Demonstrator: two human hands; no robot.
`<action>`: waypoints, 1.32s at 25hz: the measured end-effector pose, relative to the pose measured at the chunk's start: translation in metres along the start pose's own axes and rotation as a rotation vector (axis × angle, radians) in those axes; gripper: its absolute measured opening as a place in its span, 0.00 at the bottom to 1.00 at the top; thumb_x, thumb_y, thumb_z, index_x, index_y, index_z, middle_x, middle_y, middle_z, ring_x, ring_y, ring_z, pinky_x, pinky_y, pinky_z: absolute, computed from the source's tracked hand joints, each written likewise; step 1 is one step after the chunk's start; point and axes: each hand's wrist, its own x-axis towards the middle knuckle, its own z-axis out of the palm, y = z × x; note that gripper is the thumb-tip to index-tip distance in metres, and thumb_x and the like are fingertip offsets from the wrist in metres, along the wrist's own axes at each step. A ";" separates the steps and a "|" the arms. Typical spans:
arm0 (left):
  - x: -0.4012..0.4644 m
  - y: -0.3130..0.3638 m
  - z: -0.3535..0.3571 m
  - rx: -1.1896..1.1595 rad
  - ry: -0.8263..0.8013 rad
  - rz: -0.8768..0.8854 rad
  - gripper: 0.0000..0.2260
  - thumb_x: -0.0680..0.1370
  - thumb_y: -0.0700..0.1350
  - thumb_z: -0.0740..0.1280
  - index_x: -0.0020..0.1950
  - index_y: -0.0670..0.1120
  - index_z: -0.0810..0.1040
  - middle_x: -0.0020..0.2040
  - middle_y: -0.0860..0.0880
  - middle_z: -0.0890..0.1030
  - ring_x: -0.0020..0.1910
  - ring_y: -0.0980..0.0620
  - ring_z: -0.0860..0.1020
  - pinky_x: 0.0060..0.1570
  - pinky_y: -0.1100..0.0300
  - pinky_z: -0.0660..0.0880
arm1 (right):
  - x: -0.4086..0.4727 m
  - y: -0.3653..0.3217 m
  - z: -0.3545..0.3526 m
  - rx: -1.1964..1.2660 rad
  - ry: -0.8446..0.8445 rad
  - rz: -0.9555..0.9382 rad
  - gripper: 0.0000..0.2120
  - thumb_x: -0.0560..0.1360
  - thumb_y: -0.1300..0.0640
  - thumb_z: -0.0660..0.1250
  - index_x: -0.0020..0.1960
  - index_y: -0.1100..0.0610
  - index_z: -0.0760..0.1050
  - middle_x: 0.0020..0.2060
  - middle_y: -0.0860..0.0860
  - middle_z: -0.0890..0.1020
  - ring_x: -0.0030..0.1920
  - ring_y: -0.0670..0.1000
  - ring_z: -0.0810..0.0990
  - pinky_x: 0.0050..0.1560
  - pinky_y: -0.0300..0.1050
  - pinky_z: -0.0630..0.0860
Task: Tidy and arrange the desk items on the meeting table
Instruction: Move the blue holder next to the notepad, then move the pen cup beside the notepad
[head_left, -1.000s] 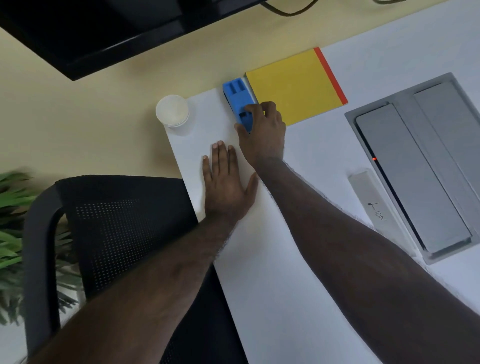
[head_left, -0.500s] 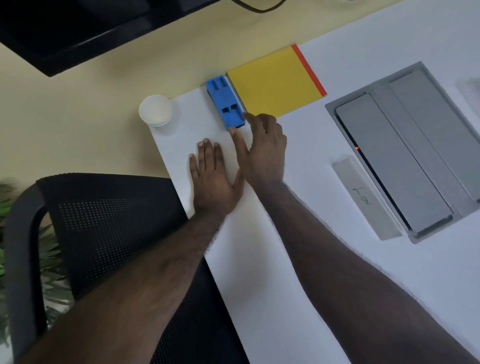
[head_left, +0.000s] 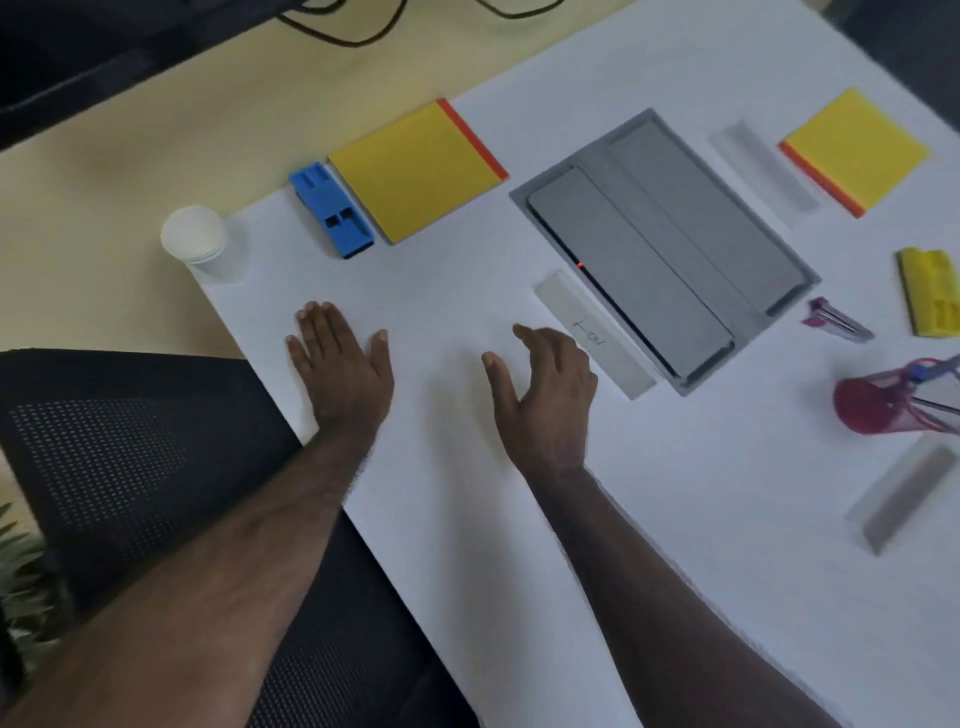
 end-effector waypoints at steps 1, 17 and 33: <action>-0.012 0.007 -0.001 -0.025 -0.003 0.009 0.34 0.87 0.58 0.54 0.82 0.32 0.57 0.82 0.33 0.61 0.83 0.36 0.58 0.81 0.36 0.54 | -0.010 0.010 -0.010 -0.004 0.004 0.024 0.21 0.83 0.37 0.65 0.71 0.48 0.75 0.66 0.48 0.78 0.68 0.52 0.75 0.65 0.49 0.68; -0.163 0.244 -0.051 -0.505 -0.002 0.567 0.30 0.84 0.54 0.67 0.78 0.35 0.68 0.79 0.39 0.71 0.81 0.44 0.65 0.79 0.35 0.59 | -0.080 0.176 -0.182 -0.021 0.271 0.490 0.27 0.81 0.38 0.69 0.73 0.52 0.72 0.69 0.49 0.77 0.71 0.53 0.74 0.73 0.52 0.71; -0.189 0.397 0.008 -0.355 -0.280 0.884 0.36 0.81 0.61 0.68 0.82 0.41 0.64 0.83 0.42 0.64 0.84 0.44 0.60 0.82 0.36 0.53 | 0.030 0.304 -0.227 0.347 0.366 0.914 0.53 0.69 0.39 0.83 0.83 0.50 0.58 0.82 0.50 0.67 0.80 0.55 0.68 0.77 0.56 0.73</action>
